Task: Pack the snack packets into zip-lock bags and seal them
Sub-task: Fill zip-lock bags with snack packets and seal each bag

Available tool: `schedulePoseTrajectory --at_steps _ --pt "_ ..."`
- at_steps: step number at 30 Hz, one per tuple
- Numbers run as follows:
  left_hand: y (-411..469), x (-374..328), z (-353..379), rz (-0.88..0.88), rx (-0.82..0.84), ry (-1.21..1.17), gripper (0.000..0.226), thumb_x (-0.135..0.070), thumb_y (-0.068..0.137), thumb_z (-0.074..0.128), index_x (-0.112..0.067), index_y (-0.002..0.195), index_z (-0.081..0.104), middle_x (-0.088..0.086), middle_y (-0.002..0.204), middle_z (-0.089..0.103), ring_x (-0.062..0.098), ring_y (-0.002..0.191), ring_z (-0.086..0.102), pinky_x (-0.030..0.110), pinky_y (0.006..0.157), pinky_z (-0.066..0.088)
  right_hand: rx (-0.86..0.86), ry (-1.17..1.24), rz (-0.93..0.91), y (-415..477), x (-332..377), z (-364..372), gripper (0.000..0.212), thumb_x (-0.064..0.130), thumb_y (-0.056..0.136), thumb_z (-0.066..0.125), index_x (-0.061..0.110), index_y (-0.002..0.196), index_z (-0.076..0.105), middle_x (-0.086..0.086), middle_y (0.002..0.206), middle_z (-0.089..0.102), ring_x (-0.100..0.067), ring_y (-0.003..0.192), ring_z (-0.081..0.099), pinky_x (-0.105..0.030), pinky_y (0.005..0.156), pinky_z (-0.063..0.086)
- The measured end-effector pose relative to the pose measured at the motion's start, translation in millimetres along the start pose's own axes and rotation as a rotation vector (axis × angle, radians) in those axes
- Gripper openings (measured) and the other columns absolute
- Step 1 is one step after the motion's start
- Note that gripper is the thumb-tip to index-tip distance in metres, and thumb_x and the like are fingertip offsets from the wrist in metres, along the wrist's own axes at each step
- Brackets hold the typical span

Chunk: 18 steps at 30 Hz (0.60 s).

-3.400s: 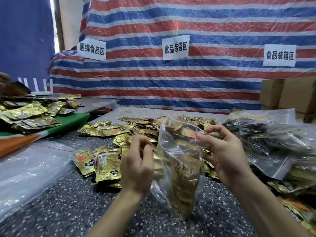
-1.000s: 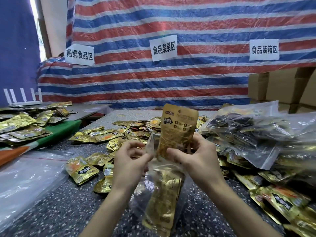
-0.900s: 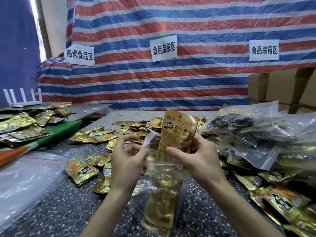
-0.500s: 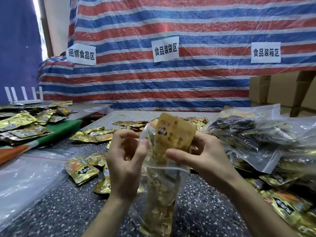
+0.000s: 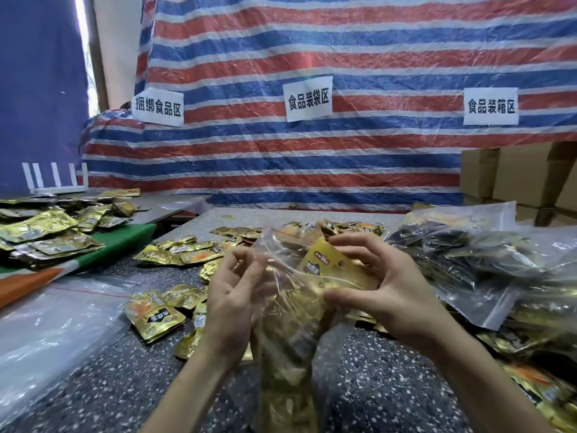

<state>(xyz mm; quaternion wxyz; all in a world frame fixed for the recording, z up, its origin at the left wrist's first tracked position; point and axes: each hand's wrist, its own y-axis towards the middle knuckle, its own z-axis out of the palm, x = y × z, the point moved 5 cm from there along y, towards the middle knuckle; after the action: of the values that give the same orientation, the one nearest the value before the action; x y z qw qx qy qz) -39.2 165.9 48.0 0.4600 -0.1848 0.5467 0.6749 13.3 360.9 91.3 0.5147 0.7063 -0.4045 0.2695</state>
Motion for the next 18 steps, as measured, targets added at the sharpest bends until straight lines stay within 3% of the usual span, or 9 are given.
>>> schedulePoseTrajectory --at_steps 2,4,6,9,11,13,16,18 --pt "2 0 -2 0.002 -0.014 -0.003 0.01 -0.025 0.087 0.059 -0.022 0.081 0.066 0.012 0.087 0.072 0.027 0.074 0.07 0.038 0.068 0.061 -0.083 -0.07 0.169 1 -14 -7 0.068 0.035 0.049 0.092 0.021 0.11 0.065 0.0 0.102 0.073 -0.009 0.088 0.072 -0.02 0.068 0.059" --pt "2 0 -2 0.003 -0.031 -0.005 0.012 -0.026 0.087 0.057 -0.026 0.08 0.067 0.008 0.084 0.073 0.024 0.071 0.071 0.034 0.062 0.06 -0.043 -0.033 0.317 0 -29 -9 0.062 0.034 0.053 0.09 0.0 0.099 0.066 -0.009 0.086 0.075 -0.015 0.069 0.074 -0.028 0.056 0.06" --pt "1 2 -3 0.011 -0.034 0.013 0.018 -0.027 0.088 0.056 -0.032 0.075 0.067 0.005 0.08 0.073 0.021 0.069 0.071 0.032 0.062 0.06 0.01 0.042 0.331 -1 -33 -12 0.053 0.027 0.062 0.088 -0.013 0.086 0.064 -0.014 0.072 0.073 -0.019 0.059 0.069 -0.029 0.049 0.057" --pt "1 1 -4 0.035 -0.028 -0.007 0.009 -0.03 0.089 0.061 -0.022 0.086 0.064 0.009 0.082 0.072 0.024 0.072 0.071 0.031 0.062 0.059 -0.089 0.236 0.19 1 -23 -19 0.032 0.02 0.066 0.082 -0.007 0.076 0.068 -0.017 0.073 0.072 -0.019 0.058 0.067 -0.021 0.048 0.052" --pt "1 0 -4 0.054 -0.015 0.004 0.021 -0.034 0.081 0.068 -0.017 0.091 0.062 0.009 0.084 0.072 0.025 0.074 0.072 0.03 0.064 0.059 -0.257 0.403 0.117 2 -19 -21 0.016 0.017 0.066 0.079 0.004 0.073 0.075 -0.015 0.078 0.075 -0.02 0.064 0.07 -0.023 0.053 0.056" --pt "1 -1 0 0.043 0.015 0.014 0.023 -0.039 0.077 0.071 -0.023 0.093 0.067 0.009 0.084 0.071 0.027 0.075 0.071 0.032 0.066 0.058 -0.349 0.513 0.075 2 -16 -19 0.014 0.019 0.063 0.079 0.01 0.073 0.078 -0.011 0.081 0.077 -0.018 0.069 0.072 -0.023 0.059 0.058" --pt "0 -3 6 0.025 0.06 -0.004 0.039 -0.058 0.068 0.081 -0.029 0.093 0.072 0.005 0.078 0.07 0.02 0.07 0.07 0.03 0.064 0.058 -0.358 0.419 -0.082 0 -2 -18 0.022 0.03 0.061 0.08 0.016 0.078 0.08 -0.003 0.079 0.077 -0.008 0.068 0.069 -0.018 0.062 0.054" --pt "0 -8 6 0.066 0.049 -0.031 0.039 -0.06 0.059 0.087 -0.032 0.083 0.074 -0.002 0.076 0.071 0.012 0.069 0.069 0.025 0.065 0.058 -0.414 0.397 -0.191 -3 5 -24 0.016 0.027 0.065 0.078 0.018 0.078 0.081 0.004 0.073 0.075 -0.002 0.064 0.066 -0.014 0.061 0.051"
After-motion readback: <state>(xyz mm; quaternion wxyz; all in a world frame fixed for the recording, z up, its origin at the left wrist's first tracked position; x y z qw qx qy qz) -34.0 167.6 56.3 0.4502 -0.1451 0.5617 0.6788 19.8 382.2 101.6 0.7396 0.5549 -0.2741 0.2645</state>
